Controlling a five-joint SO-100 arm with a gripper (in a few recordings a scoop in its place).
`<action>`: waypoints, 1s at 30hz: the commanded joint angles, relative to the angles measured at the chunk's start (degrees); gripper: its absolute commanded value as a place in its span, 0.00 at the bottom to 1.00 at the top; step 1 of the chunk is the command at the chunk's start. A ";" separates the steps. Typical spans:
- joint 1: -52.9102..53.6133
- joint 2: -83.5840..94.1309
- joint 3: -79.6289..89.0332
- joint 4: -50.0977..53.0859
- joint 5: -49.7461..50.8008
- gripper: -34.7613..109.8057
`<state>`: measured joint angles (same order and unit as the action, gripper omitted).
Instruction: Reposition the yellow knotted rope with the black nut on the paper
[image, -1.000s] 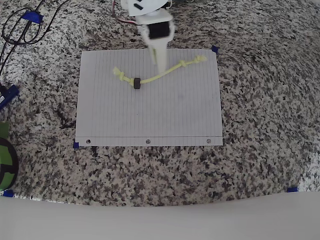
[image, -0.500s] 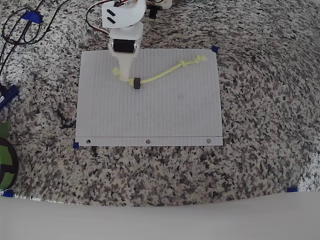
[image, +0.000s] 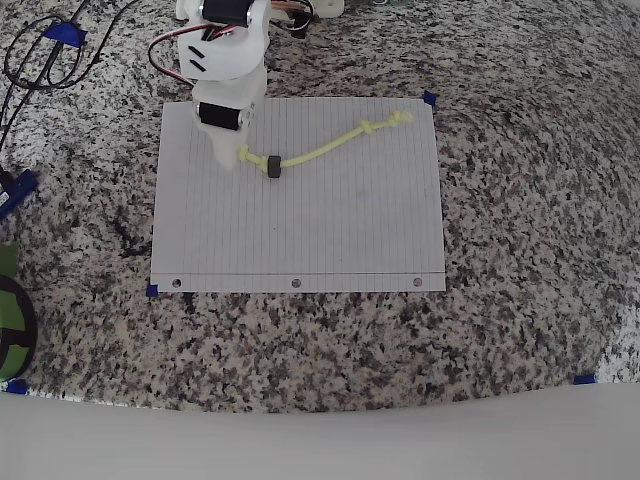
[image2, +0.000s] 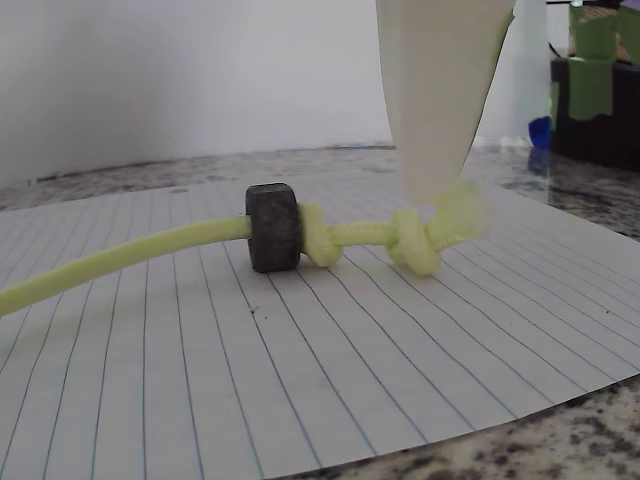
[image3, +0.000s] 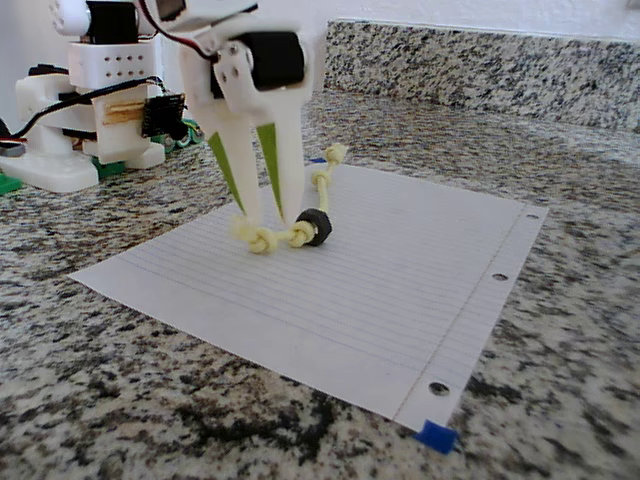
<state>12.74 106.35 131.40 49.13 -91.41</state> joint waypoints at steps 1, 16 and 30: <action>0.62 -1.14 -2.90 2.02 -1.23 0.49; -0.09 -5.10 -4.22 0.00 -1.49 0.47; -2.64 -8.09 -4.31 -1.85 -1.93 0.47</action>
<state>10.72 98.09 128.67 47.90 -92.90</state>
